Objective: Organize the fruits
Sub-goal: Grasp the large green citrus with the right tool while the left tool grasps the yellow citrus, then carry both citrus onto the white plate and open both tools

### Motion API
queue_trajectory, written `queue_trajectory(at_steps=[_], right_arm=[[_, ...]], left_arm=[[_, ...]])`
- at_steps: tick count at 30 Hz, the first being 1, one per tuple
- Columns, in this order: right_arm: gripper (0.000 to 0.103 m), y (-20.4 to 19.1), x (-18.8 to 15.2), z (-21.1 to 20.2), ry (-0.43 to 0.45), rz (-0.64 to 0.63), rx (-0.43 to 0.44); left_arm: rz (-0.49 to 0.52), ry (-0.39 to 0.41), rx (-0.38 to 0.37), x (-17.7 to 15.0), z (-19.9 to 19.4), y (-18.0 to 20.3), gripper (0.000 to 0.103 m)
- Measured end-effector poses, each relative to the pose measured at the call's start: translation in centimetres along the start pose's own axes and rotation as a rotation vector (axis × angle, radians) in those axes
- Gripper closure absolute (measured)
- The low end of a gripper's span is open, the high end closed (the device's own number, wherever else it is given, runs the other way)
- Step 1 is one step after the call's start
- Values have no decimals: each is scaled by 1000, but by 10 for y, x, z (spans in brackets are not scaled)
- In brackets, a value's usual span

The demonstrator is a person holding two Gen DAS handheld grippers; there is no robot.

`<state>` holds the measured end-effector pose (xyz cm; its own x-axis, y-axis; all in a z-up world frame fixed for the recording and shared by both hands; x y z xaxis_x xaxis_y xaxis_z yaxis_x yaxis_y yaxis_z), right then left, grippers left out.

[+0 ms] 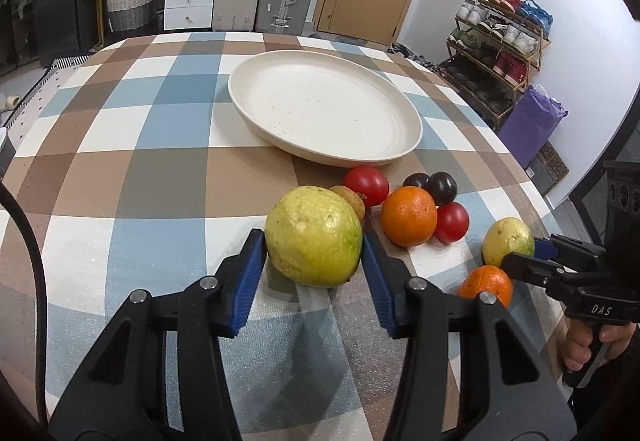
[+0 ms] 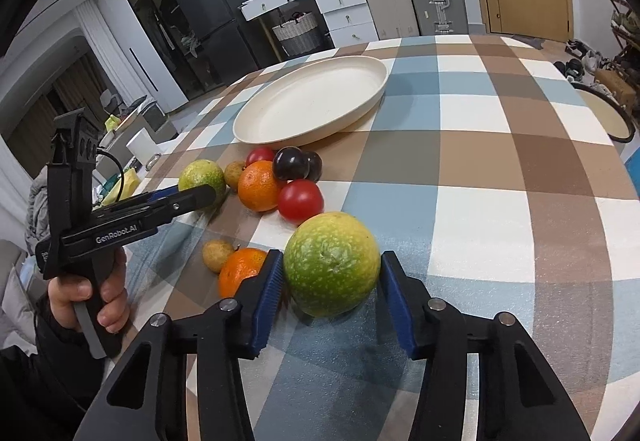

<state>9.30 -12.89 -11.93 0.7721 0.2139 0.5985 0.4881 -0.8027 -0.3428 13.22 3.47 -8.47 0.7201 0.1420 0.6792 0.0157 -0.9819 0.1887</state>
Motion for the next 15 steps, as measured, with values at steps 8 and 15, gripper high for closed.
queue_trajectory(at_steps=[8, 15], right_arm=[[54, 0, 5, -5, 29, -18, -14], [54, -9, 30, -11, 85, -68, -20]], left_arm=[[0, 81, -12, 9, -20, 0, 57], [6, 121, -1, 20, -32, -2, 57]])
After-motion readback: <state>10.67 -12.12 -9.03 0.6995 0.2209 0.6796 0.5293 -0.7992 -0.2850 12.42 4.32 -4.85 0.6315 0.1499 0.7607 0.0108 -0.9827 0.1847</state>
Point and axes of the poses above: each gripper's, at about its wrist camera, not at the fingertips, and z roughly the way its jaws point, y to its right, x to its top, the point moved 6 cm from there along z, roughly the way its jaws point, and after that the axes turned 4 degrees about z, right-handed, at the moved point
